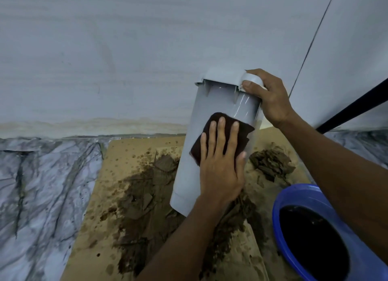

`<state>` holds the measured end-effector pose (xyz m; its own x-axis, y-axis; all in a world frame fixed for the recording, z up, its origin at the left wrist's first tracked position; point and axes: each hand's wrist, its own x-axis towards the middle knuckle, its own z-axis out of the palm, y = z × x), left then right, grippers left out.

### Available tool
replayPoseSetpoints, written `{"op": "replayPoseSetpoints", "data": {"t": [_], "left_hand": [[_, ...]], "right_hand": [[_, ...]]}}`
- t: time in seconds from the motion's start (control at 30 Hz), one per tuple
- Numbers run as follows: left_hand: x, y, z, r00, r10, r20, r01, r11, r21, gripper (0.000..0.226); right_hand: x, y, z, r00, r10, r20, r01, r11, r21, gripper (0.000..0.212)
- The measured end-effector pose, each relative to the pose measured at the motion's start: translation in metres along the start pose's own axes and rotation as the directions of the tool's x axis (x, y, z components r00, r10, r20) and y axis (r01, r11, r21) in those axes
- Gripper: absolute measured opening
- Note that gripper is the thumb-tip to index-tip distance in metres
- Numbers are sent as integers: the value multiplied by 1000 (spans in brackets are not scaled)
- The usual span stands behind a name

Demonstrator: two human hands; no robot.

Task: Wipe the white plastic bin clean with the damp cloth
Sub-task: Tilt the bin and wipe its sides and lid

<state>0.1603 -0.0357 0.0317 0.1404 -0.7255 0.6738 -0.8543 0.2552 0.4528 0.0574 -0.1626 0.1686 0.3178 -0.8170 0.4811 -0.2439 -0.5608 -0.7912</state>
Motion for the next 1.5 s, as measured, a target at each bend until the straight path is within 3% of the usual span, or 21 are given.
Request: {"op": "replayPoseSetpoints", "data": {"t": [0.17,0.33,0.4,0.57,0.67,0.73,0.83,0.93,1.0,1.1,1.17,1.23,1.37,1.5], "left_hand": [[-120,-15,12,989,-150,13,150,988,48,61],[-175,-15,15,897,-441,-23,441,897,39,66],[-151,-10,16,910,-415,-24,415,908,50,67],[-57,-3,11,993,-119,11,118,989,88,66],[-60,-7,12,988,-153,-29,154,987,41,66],[-93,-10,11,940,-333,-71,332,943,-29,68],[-134,-11,7,779,-619,-95,604,783,-149,67],[-118,-10,4,645,-759,-87,733,647,-209,67],[-80,-9,1,684,-725,-84,704,685,-188,67],[-25,-7,-6,827,-559,-61,544,823,-162,65],[-16,-10,-9,848,-528,-43,512,838,-189,66],[-34,-16,-12,780,-625,-33,603,765,-226,68],[-91,-26,-16,558,-828,-46,784,545,-299,68],[-73,-35,-23,512,-859,-12,811,488,-322,62]], "right_hand": [[-2,2,-5,1000,30,-6,-30,1000,6,35],[-3,0,-1,1000,27,3,-27,999,27,34],[-2,-1,1,1000,29,5,-29,999,44,30],[-2,1,-2,1000,21,-1,-21,999,48,36],[-2,1,-3,1000,16,-1,-16,999,47,36],[-2,2,-3,1000,24,-3,-24,999,46,35],[-3,2,0,1000,28,0,-28,999,46,37],[-2,2,4,1000,21,4,-21,998,55,39],[-1,2,6,1000,16,-3,-15,998,62,39],[-1,3,6,1000,12,-9,-12,998,55,41],[0,3,5,1000,16,-14,-15,999,48,41],[0,4,5,1000,8,-12,-8,999,35,44],[-3,6,7,1000,-10,-15,11,999,43,43],[-5,7,7,999,-28,-24,28,999,37,42]]}}
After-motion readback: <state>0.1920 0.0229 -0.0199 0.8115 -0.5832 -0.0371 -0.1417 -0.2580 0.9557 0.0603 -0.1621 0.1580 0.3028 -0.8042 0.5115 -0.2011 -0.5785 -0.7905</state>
